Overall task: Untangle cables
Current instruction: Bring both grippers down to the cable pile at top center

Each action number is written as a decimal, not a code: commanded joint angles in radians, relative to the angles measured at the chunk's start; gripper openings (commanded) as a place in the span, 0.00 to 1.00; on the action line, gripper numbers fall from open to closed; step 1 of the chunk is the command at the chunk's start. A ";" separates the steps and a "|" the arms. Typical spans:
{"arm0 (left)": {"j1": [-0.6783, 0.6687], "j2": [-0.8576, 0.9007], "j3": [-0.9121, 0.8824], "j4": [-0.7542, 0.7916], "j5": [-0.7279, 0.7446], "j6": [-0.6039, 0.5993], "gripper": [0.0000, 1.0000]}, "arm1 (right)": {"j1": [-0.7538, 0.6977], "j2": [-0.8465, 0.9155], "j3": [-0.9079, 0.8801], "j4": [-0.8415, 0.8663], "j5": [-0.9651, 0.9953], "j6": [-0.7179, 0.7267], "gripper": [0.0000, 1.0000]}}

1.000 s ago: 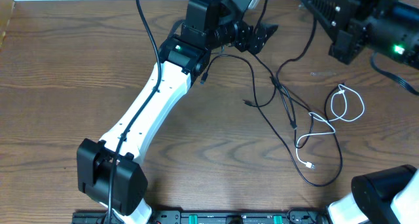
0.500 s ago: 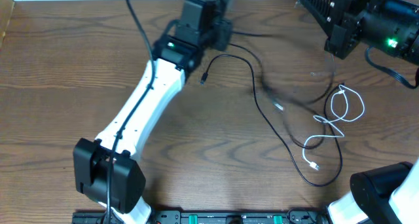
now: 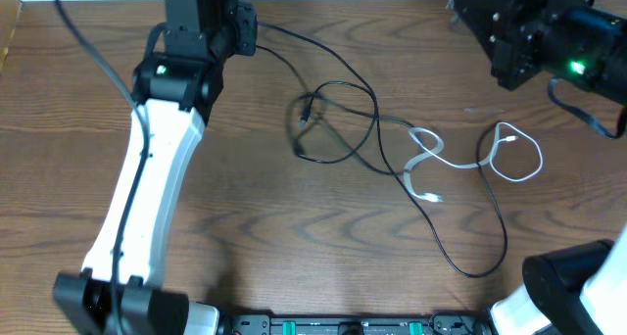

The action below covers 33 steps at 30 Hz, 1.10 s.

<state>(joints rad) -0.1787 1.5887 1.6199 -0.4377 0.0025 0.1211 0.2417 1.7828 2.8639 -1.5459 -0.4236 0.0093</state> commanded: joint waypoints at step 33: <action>-0.046 -0.199 0.018 -0.071 0.122 0.012 0.07 | 0.141 0.678 0.000 -0.084 -0.076 -0.165 0.59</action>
<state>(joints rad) -0.2207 1.4040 1.6199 -0.5095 0.1047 0.1318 0.3401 2.4531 2.8563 -1.6325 -0.4442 -0.1223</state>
